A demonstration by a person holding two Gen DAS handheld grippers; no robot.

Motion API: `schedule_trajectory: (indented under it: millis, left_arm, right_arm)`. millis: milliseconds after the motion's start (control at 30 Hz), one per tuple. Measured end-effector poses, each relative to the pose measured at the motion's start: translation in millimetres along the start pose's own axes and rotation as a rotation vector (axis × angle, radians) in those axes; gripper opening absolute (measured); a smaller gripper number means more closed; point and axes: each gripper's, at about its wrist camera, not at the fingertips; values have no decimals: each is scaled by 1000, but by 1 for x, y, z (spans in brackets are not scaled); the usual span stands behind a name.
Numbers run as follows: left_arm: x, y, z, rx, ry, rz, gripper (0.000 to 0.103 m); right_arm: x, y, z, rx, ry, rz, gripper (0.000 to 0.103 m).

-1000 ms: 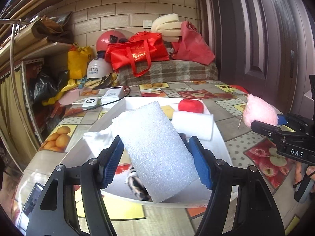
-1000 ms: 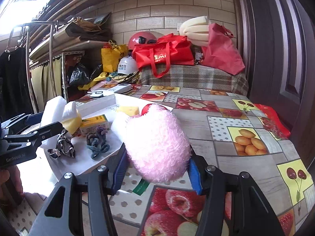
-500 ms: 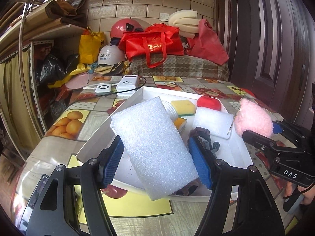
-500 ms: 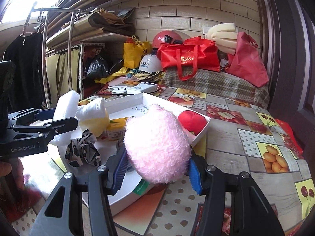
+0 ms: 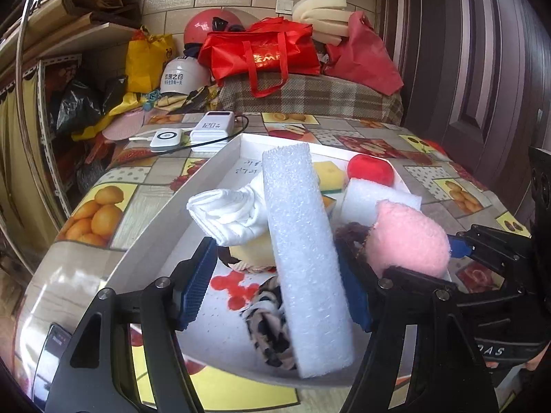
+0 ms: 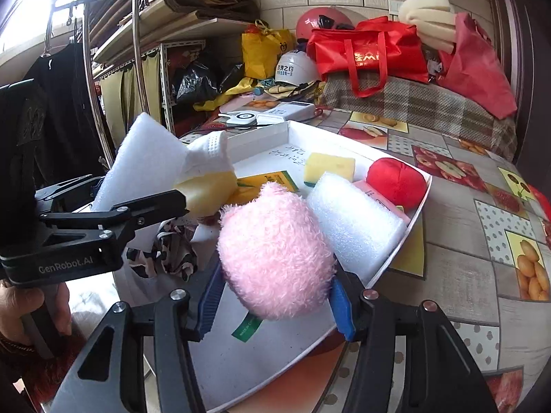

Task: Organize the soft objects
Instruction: 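Lower the foam block and pink ball into the tray and open both tools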

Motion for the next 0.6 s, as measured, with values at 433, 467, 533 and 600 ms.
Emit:
schedule_trajectory:
  millis: [433,467,533,600]
  left_arm:
    - [8,-13,-19,-16,-16,146,69]
    - [12,-12,-17,-22,-21,165,69]
    - [18,-11,-14,-35,-40,185,69]
    - [21,-10,-9,-53,-61,196,69]
  right_arm:
    - [0,-3,-4,8,38,-22,56]
    - [1,-5,-5,-2,41,-21,56]
    - [4,-9,-9,-16,55,-9,56]
    - [7,-12,-14,-10,62,-3,56]
Point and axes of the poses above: each gripper's, at about its wrist camera, not at the fingertips, and z roughly against the way its jaws point, x to its left, y to its underside, and after that the axes turned 3 degrees about -z, right-handed
